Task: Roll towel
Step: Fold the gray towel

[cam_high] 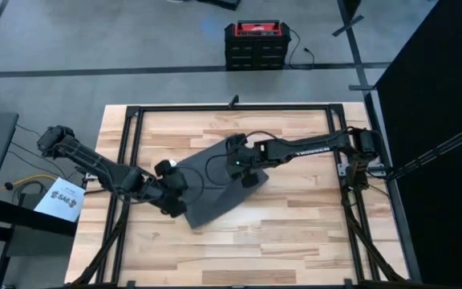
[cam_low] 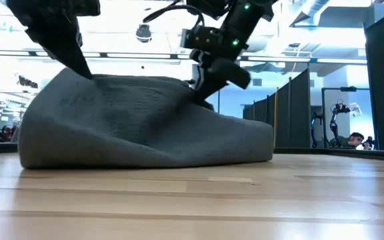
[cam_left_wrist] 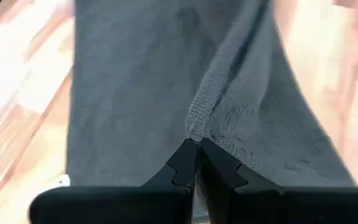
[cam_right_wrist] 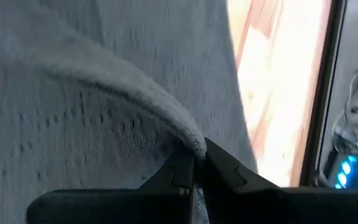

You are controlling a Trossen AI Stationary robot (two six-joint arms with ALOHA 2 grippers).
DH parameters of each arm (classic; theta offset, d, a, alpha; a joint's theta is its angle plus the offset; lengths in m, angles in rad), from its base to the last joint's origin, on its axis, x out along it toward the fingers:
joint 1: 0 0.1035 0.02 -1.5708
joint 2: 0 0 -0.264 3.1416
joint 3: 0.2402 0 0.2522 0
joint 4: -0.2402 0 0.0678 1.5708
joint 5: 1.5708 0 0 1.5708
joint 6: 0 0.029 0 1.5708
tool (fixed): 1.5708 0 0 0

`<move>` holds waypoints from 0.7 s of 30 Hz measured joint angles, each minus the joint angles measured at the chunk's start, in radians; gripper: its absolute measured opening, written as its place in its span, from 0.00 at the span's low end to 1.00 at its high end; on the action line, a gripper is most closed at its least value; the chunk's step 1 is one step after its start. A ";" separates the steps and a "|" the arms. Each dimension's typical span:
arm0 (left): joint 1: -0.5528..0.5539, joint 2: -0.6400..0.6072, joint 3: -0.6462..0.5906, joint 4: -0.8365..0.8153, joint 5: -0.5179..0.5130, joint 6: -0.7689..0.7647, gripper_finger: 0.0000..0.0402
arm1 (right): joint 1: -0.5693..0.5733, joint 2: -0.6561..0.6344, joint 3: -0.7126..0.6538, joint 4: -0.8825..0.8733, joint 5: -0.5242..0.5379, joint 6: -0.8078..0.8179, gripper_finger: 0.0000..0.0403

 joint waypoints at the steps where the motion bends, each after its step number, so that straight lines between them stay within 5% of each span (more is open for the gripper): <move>1: 0.009 0.000 0.000 -0.008 0.006 -0.008 0.01 | -0.011 0.000 0.000 0.014 0.000 -0.002 0.01; 21: 0.128 0.090 -0.002 -0.211 0.003 -0.104 0.01 | -0.119 0.101 0.001 0.215 -0.057 0.016 0.01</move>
